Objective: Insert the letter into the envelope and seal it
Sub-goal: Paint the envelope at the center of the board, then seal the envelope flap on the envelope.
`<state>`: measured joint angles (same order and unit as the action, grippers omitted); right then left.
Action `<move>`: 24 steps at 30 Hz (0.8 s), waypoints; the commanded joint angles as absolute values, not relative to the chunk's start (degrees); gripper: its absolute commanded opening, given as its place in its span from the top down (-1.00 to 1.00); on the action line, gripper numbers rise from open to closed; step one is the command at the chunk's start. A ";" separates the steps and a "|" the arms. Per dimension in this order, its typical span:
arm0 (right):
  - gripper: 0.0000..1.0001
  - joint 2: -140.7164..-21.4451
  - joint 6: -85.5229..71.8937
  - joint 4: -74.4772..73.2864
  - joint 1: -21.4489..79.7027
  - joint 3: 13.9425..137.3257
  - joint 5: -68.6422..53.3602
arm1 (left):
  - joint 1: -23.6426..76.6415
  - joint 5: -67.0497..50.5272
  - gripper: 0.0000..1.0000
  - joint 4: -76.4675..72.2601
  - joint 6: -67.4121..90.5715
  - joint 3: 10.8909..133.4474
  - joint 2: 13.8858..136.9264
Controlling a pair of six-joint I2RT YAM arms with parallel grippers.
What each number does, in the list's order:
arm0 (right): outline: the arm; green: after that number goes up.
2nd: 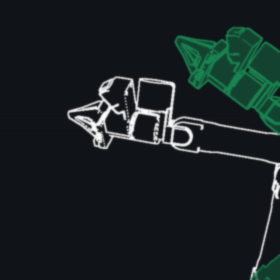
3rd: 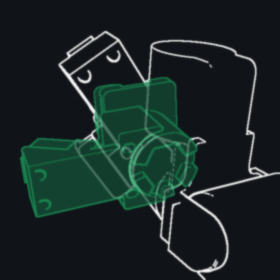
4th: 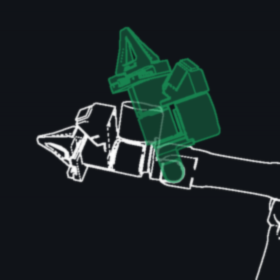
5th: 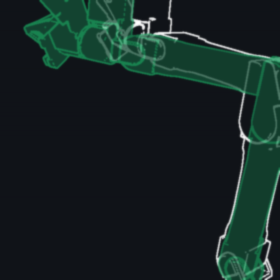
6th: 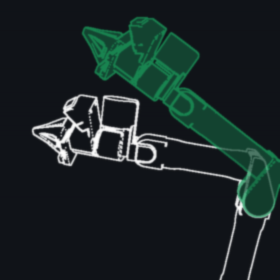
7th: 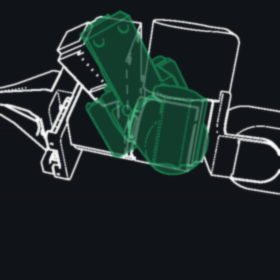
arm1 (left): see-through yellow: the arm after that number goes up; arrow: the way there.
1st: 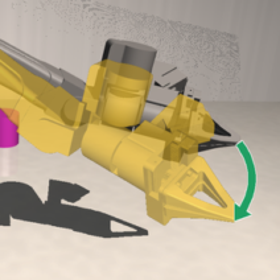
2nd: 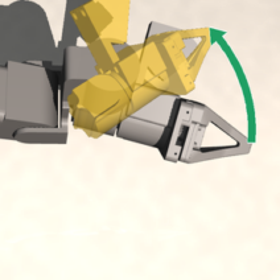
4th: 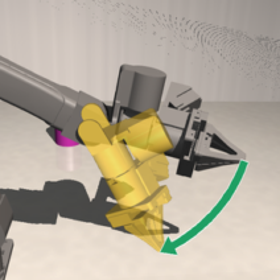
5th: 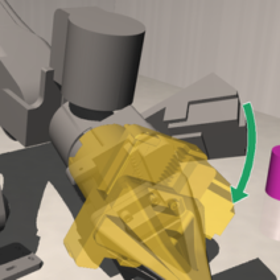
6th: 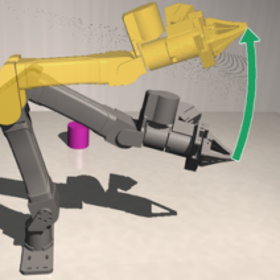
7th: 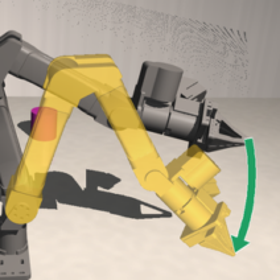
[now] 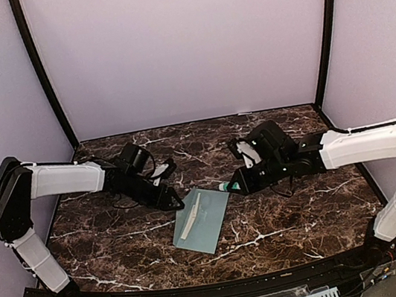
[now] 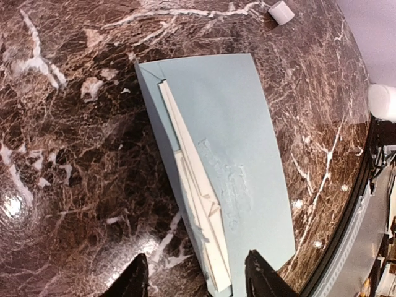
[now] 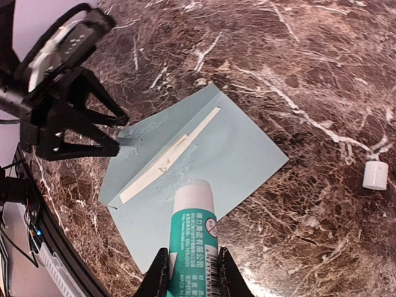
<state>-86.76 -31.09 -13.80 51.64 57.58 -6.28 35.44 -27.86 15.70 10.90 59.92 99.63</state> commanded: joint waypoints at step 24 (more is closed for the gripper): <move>0.81 -78.01 -34.74 4.43 50.27 48.03 -0.99 | 33.27 -28.14 0.42 18.41 13.86 61.59 101.16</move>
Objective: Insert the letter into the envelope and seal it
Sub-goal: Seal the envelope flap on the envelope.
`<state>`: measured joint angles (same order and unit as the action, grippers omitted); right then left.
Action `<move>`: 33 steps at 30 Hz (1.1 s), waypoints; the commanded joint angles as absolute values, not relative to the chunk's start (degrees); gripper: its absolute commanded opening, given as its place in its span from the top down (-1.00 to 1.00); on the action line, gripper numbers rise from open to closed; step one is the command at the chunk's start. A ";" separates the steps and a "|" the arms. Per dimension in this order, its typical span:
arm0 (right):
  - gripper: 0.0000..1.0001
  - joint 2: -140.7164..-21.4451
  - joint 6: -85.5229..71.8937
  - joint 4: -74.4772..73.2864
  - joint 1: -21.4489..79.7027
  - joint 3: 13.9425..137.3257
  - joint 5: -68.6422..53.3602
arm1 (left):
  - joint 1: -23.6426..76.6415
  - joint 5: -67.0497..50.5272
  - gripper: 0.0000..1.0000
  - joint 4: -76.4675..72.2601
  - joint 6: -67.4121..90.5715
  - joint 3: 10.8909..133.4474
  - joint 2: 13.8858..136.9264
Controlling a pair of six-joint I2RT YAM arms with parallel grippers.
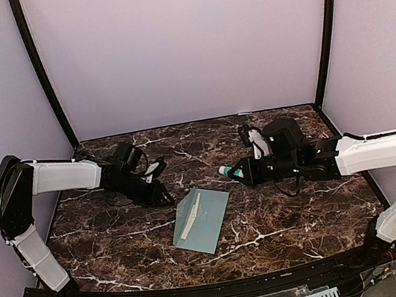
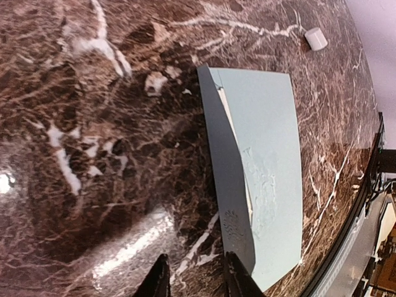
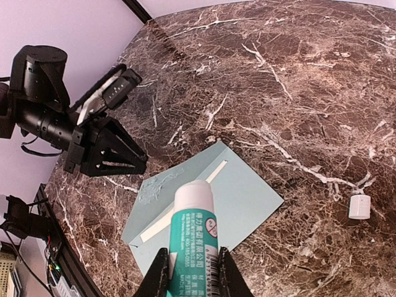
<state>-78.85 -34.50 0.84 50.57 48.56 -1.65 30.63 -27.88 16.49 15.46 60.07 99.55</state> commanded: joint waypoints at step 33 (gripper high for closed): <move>0.81 -80.70 -38.41 11.02 50.27 43.27 -3.87 | 44.16 -30.71 0.85 14.43 17.35 68.05 107.79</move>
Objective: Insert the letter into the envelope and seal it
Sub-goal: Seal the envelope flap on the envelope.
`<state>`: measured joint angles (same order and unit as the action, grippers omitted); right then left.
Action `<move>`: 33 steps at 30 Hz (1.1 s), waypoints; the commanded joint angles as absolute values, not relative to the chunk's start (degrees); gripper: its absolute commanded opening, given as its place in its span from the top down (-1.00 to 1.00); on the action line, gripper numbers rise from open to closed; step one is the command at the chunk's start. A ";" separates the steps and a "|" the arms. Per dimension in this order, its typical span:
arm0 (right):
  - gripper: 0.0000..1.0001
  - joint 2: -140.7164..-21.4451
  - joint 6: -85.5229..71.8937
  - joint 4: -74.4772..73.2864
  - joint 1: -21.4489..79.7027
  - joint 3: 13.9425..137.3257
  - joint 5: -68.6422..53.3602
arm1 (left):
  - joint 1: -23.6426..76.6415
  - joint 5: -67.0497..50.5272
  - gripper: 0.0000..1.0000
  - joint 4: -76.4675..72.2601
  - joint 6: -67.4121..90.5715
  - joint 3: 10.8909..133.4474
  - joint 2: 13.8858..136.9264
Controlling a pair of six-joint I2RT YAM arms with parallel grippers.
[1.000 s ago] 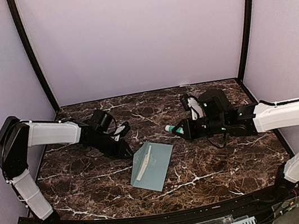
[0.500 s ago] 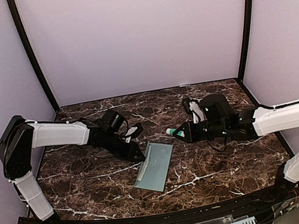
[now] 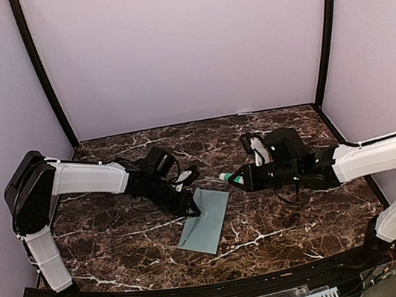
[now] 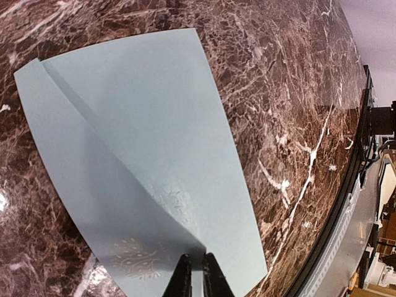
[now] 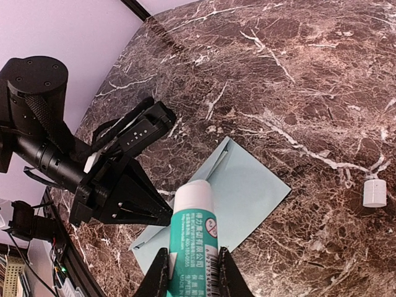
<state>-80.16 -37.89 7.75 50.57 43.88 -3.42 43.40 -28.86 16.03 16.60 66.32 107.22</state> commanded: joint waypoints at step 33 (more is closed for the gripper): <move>0.81 -78.31 -38.97 10.90 50.27 41.40 -3.12 | 44.76 -28.38 0.95 12.06 19.26 65.67 108.11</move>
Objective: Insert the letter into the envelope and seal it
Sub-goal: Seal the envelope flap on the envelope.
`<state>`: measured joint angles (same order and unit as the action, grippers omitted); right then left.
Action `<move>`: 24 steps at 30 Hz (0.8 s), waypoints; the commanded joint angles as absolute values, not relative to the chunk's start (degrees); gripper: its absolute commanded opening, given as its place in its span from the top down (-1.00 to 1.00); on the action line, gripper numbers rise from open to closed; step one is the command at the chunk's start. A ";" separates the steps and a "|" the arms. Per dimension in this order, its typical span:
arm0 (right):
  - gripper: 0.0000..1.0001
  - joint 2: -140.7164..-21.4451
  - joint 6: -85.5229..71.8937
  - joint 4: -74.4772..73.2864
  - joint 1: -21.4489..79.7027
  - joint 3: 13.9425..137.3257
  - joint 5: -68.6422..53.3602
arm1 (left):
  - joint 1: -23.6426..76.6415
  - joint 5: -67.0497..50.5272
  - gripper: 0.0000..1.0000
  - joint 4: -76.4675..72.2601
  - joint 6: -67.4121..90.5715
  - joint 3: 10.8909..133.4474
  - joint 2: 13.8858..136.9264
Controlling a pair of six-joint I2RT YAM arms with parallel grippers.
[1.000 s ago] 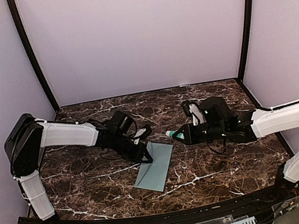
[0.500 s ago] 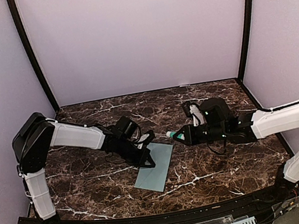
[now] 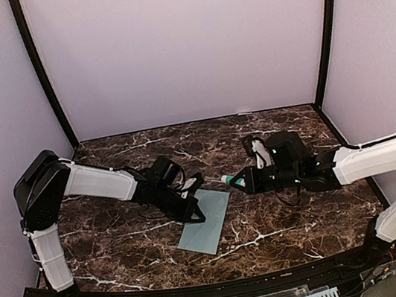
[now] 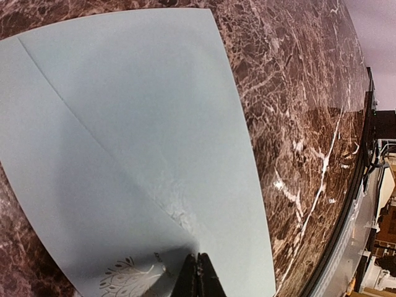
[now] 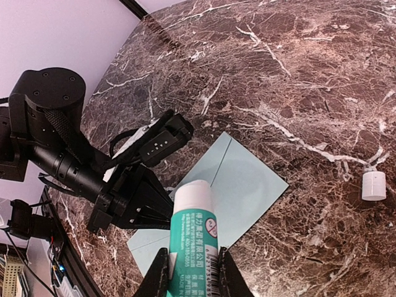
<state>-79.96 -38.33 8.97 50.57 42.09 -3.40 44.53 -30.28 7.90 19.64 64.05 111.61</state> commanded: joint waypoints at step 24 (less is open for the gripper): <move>0.81 -79.97 -39.11 11.51 50.27 42.18 -4.05 | 44.68 -27.92 0.97 9.43 20.78 59.15 110.48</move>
